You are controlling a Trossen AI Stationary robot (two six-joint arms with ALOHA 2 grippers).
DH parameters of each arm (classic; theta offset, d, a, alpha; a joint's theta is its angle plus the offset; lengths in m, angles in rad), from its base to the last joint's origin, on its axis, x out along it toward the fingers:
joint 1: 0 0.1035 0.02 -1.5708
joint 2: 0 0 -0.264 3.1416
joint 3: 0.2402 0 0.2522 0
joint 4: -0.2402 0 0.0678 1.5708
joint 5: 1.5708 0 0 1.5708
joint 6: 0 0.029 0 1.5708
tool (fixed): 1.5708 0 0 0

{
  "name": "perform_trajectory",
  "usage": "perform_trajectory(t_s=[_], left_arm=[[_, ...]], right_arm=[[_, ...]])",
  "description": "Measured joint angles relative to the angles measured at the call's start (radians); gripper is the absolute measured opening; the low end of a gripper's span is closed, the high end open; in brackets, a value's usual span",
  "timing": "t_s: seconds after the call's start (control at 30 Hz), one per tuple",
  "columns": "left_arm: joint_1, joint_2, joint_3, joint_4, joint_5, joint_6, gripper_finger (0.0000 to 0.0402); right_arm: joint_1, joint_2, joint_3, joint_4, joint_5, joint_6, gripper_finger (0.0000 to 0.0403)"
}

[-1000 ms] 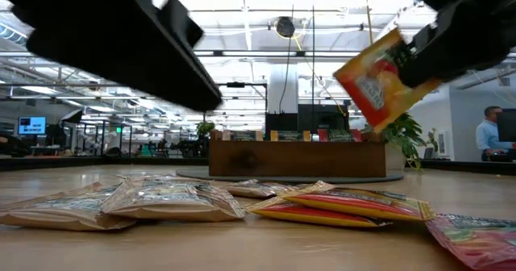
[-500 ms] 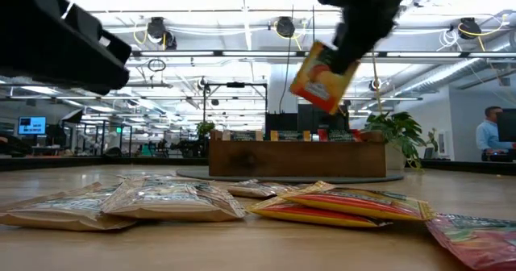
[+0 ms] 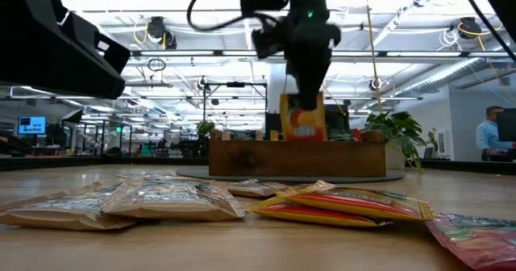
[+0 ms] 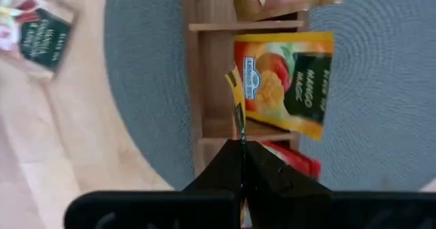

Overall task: Pick & Place Tea
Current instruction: Put the top orange tea bag into the middle slot of the wooden organizer

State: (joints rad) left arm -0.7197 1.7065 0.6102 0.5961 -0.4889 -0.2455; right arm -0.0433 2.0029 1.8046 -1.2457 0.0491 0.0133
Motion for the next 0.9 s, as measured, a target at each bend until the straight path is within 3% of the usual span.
perform_trajectory(t_s=[0.47,0.9], left_arm=[[-0.001,0.0,0.0,0.0,0.0,0.0,0.0024],[-0.012,0.0,0.0,-0.001,0.001,-0.024,0.0024]], right_arm=[[-0.029,0.011,-0.018,0.114,-0.002,-0.02,0.0],[-0.013,0.011,-0.066,0.217,-0.003,0.061,0.0]])
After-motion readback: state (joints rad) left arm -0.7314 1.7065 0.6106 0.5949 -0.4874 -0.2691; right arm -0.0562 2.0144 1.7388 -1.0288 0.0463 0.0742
